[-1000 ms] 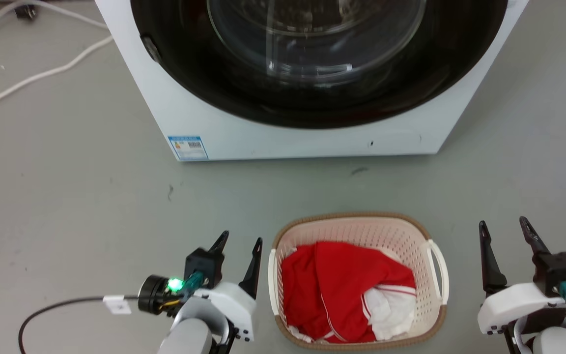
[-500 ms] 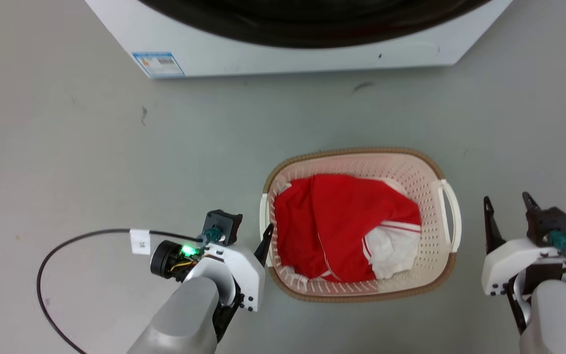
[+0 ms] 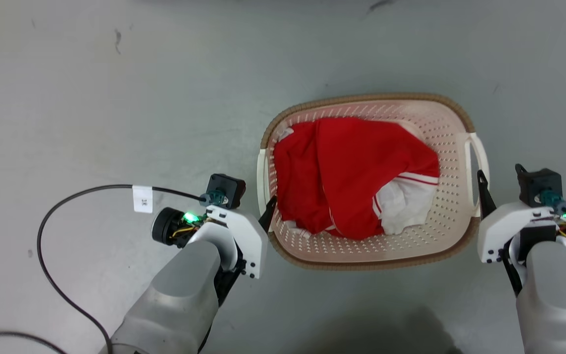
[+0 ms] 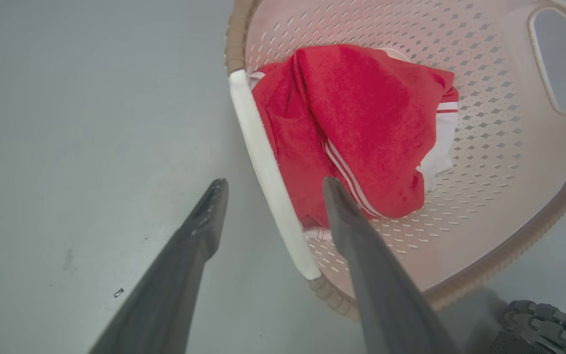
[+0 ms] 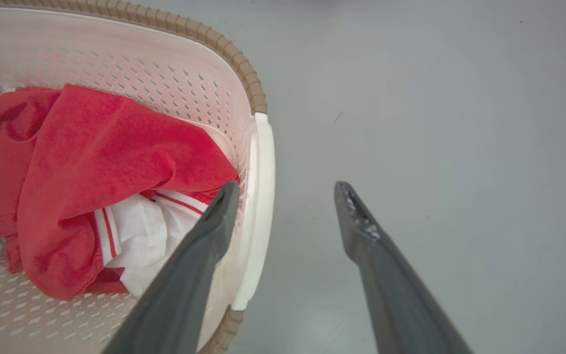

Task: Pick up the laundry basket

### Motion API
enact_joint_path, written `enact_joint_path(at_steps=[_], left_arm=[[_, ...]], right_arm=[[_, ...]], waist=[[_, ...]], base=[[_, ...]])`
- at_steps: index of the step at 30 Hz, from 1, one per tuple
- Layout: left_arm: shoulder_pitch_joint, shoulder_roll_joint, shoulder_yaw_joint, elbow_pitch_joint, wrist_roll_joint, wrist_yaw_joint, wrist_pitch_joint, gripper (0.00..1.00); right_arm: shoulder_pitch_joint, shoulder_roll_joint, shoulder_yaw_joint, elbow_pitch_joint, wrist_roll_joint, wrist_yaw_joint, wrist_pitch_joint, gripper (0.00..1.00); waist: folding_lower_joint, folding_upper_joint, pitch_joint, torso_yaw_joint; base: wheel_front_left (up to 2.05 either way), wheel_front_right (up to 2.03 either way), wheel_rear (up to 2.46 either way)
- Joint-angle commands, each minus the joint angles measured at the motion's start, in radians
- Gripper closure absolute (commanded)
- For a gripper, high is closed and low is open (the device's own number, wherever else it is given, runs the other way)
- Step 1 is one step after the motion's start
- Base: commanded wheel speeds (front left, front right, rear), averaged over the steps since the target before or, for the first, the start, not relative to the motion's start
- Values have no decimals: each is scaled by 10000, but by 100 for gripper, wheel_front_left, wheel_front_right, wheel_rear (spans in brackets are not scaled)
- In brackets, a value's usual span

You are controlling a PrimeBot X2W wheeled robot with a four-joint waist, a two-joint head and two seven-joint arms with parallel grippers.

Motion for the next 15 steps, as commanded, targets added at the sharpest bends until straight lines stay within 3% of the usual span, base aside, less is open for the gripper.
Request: enact_joint_path(at_steps=[1, 15], left_arm=[[-288, 15, -145, 120, -175, 68, 3, 0], [-1146, 29, -1091, 502, -1139, 134, -64, 0]], right_arm=[[-407, -68, 1, 301, -127, -10, -25, 0], [-1902, -262, -424, 2153, -1025, -10, -25, 0]], waist=[[-2, 0, 500, 100], [-2, 0, 1592, 250]], base=[[0, 0, 0], [0, 0, 0]])
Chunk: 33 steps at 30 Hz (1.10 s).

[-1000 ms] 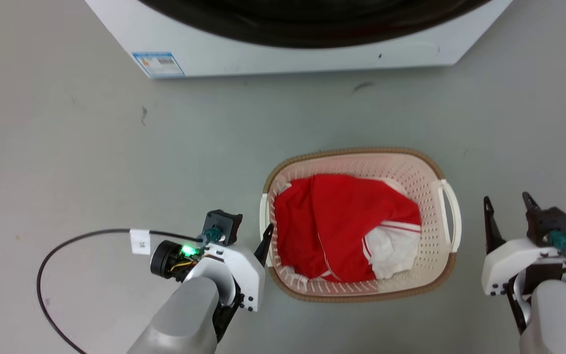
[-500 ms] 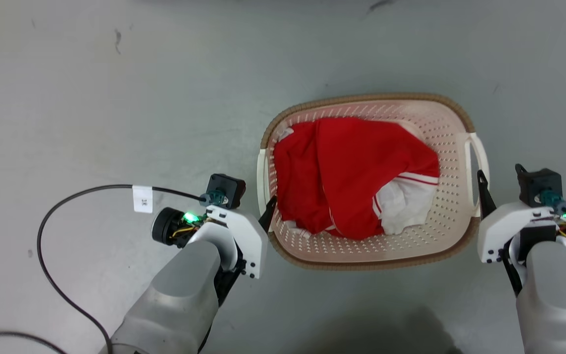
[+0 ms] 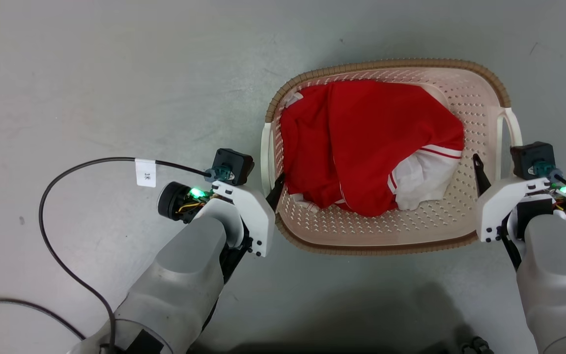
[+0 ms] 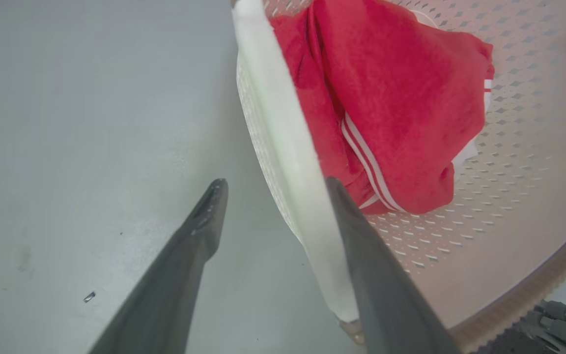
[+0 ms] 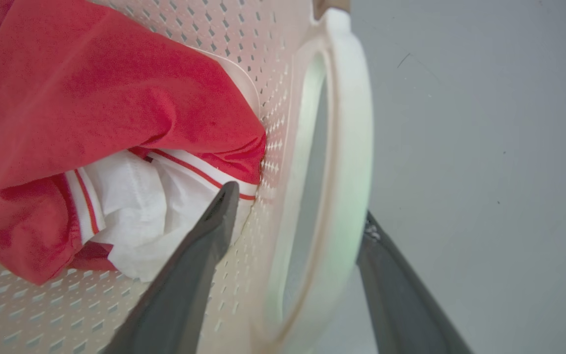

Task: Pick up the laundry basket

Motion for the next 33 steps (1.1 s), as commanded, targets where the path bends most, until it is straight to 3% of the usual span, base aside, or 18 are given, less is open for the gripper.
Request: enact_joint_path(at_steps=[1, 7, 8, 9, 20, 33], left_arm=[[-132, 54, -64, 100, -67, 74, -23, 0], [-312, 60, -529, 229, -324, 184, -59, 0], [-339, 57, -595, 234, -365, 209, -99, 100], [-341, 62, -661, 247, -423, 203, -93, 100], [-182, 77, -1307, 409, -961, 108, -15, 100], [656, 67, -1715, 863, -1754, -26, 453, 100]], right_arm=[[-217, -36, -62, 71, -85, -10, -25, 0], [-477, 86, -248, 344, -441, -10, -25, 0], [-497, 96, -233, 330, -488, -10, -25, 75], [-501, 96, -237, 300, -505, -10, -25, 100], [-304, 65, -329, 850, -900, -15, -15, 100], [326, 364, -147, 1729, -1159, -13, 266, 100]], waist=[[-1, 0, 107, 12], [-1, 0, 263, 10], [-1, 0, 271, 9], [-1, 0, 275, 10], [-1, 0, -243, 62], [-1, 0, -2557, 212]], base=[[0, 0, 0], [0, 0, 0], [0, 0, 0], [0, 0, 0], [0, 0, 0], [0, 0, 0]])
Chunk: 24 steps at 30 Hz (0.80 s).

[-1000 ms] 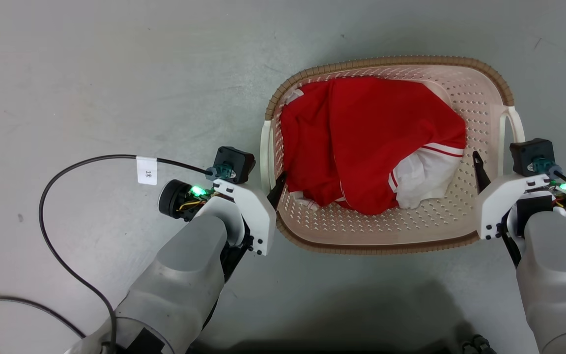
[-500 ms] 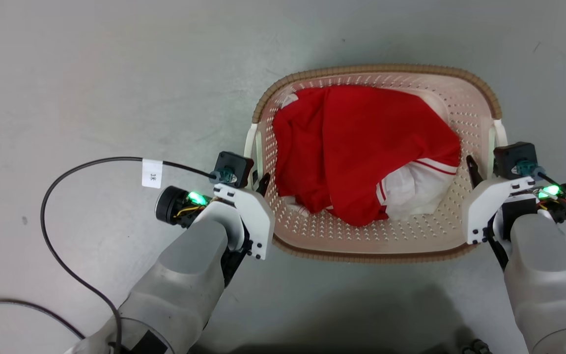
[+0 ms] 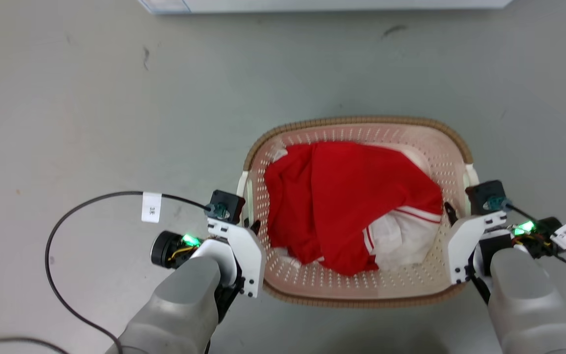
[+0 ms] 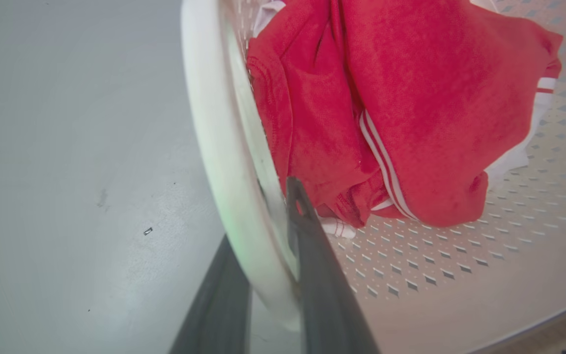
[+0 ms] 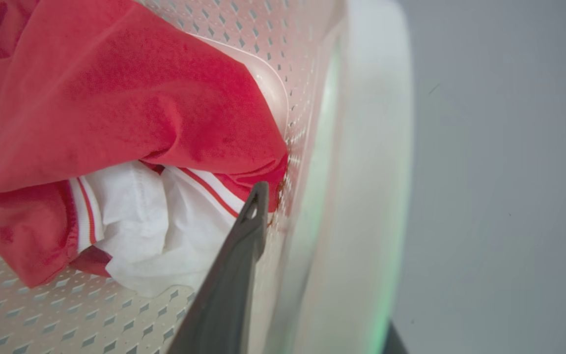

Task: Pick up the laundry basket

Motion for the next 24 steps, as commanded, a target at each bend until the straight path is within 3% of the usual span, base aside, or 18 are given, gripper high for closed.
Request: enact_joint_path(at_steps=[1, 10, 24], left_arm=[[132, 85, -65, 75, -47, -63, 68, 100], [678, 143, -176, 371, -351, -199, 771, 100], [1293, 721, -468, 37, -1016, -263, 2524, 100]], right_arm=[[265, -67, 127, 90, -79, -17, 115, 100], [1055, 42, 839, 250, 448, -17, 779, 100], [2162, 53, 5786, 270, 5019, 3, 2486, 100]], waist=[[0, 1, -775, 34], [0, 1, -2482, 173], [0, 1, -4848, 151]], base=[[0, 0, 0], [0, 0, 0], [0, 0, 0]])
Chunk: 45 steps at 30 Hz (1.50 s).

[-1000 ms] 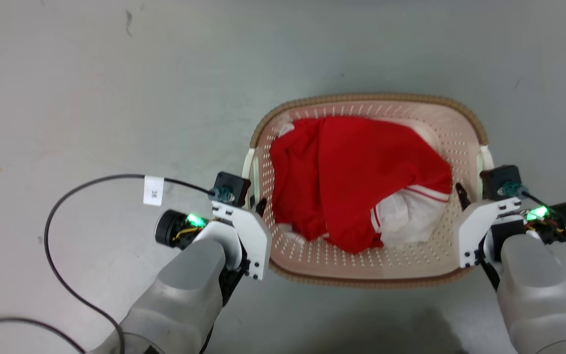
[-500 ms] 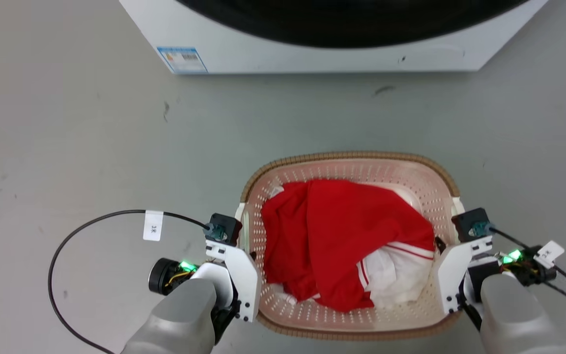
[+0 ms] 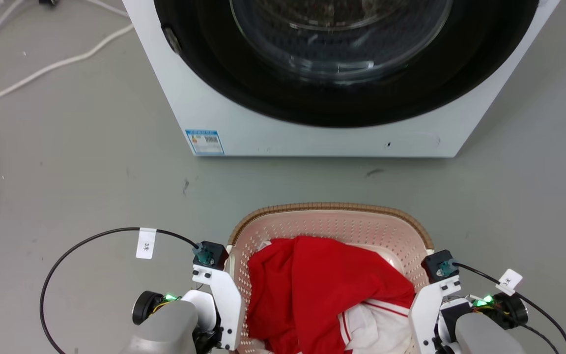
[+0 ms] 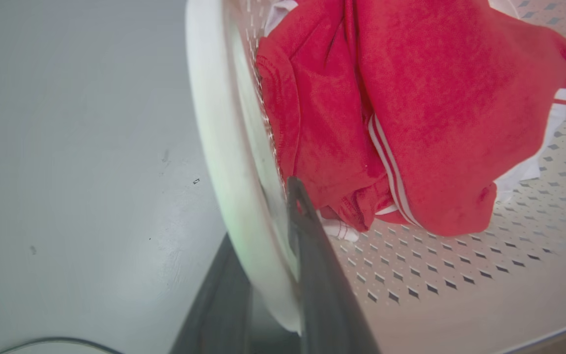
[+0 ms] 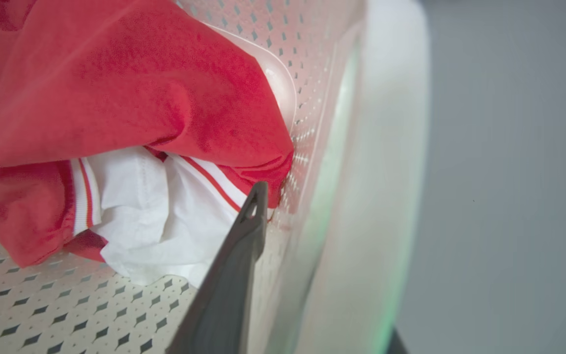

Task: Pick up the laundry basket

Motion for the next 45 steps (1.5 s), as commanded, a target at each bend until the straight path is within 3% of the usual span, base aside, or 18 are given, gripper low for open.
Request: enact_joint_path(at_steps=[1, 11, 18, 45], left_arm=[[-27, 278, -61, -168, -89, -3, 140, 100], [272, 778, -636, -792, -665, -5, 1791, 100], [328, 1053, -946, -1081, -1019, -6, 2504, 100], [524, 1160, -1785, -1008, -1839, -7, 2537, 100]], right_arm=[[306, -92, 572, 83, 326, 28, 302, 100], [674, -76, 2882, -318, 2788, 42, 1742, 100], [533, -68, 3844, -445, 3844, 72, 2538, 100], [392, -242, 5934, -186, 5897, 76, 2722, 100]], waist=[[2, 0, -619, -41], [2, 0, -1900, -216], [2, 0, -2236, -352], [2, 0, -2929, -489]], base=[[0, 0, 0], [0, 0, 0], [0, 0, 0], [0, 0, 0]])
